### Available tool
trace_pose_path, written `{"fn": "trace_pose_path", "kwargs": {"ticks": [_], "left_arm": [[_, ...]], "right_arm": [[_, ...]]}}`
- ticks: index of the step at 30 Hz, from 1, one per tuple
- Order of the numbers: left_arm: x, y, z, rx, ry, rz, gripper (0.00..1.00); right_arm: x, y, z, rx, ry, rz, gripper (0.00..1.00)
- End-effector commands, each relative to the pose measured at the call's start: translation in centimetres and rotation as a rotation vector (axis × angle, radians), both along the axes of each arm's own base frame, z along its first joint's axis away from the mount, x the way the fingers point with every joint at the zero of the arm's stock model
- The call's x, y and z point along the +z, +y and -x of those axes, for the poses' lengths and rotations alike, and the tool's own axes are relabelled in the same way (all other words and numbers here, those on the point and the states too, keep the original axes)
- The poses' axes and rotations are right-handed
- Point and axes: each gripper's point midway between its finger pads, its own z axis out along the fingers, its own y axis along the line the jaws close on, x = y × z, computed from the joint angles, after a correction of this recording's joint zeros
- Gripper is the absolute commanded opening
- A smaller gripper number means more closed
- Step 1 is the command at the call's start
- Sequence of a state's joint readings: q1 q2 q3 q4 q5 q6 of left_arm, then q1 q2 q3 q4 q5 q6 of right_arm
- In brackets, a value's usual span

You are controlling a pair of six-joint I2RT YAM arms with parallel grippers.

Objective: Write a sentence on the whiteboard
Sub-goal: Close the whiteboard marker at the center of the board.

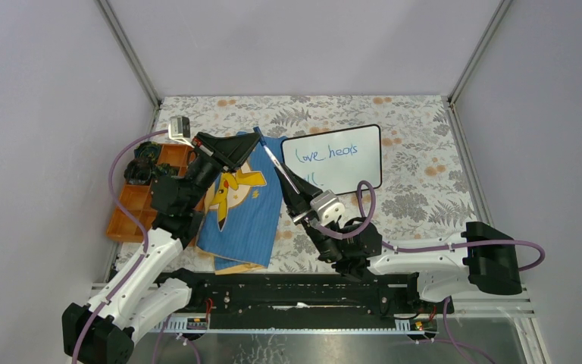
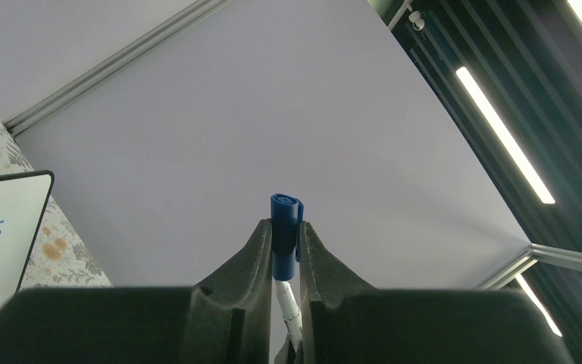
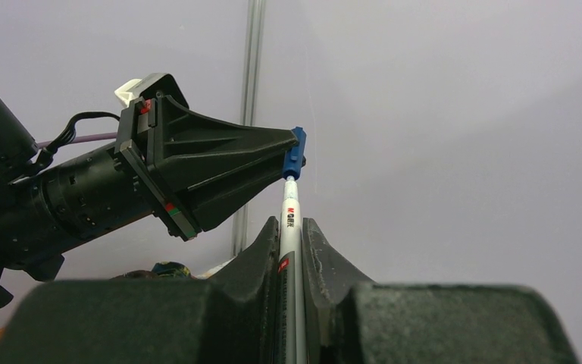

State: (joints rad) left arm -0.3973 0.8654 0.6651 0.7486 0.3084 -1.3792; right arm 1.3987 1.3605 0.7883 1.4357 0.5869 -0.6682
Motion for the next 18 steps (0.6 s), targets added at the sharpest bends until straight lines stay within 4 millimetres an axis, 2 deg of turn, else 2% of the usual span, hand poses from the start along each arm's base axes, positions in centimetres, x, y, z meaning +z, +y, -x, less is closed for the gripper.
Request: {"fn": "trace_pose_path", "kwargs": {"ticks": [1, 18], "left_arm": [[0.66, 0.17, 1.04, -0.018, -0.04, 0.009, 0.0], [1.04, -0.43, 1.97, -0.06, -0.057, 0.004, 0.0]], "right_arm": [[3.32, -1.48, -0.02, -0.026, -0.01, -0.126, 0.0], [3.47, -1.07, -0.42, -0.064, -0.024, -0.118, 0.0]]}}
